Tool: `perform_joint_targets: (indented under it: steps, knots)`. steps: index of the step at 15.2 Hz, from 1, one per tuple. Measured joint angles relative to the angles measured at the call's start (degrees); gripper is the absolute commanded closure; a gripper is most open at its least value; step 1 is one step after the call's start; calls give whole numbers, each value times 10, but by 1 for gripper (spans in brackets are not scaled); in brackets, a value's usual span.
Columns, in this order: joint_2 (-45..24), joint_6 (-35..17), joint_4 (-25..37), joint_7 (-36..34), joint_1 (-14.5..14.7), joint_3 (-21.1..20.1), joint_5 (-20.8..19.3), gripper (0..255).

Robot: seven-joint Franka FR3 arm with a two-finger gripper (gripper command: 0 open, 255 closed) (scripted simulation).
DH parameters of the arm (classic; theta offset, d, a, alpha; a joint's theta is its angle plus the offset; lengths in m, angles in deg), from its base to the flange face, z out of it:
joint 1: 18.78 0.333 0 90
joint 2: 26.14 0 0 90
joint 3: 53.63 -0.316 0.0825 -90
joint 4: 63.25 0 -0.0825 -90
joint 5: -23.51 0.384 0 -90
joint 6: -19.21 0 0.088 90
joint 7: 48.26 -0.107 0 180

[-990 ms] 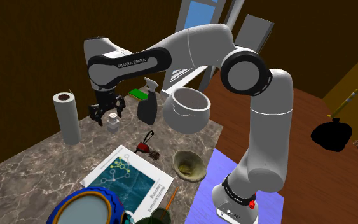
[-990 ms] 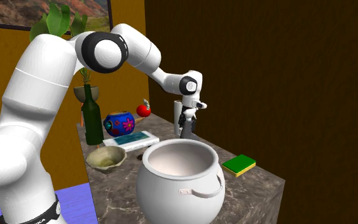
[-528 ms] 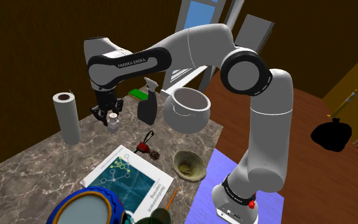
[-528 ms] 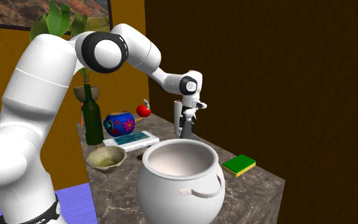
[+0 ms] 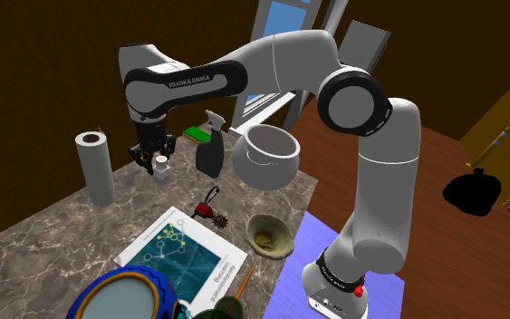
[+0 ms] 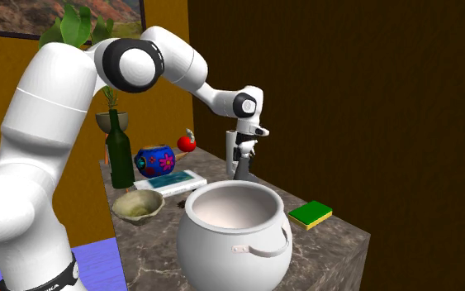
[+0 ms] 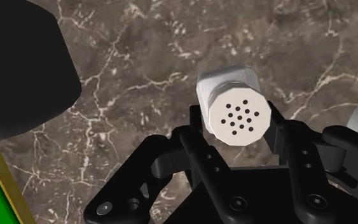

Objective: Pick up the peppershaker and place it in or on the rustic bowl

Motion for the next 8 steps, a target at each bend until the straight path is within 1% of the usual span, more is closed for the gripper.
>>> perform_joint_targets:
  steps: [8]
  knots:
    - [19, 53, 34, 2, 0, -3, 5, 255]
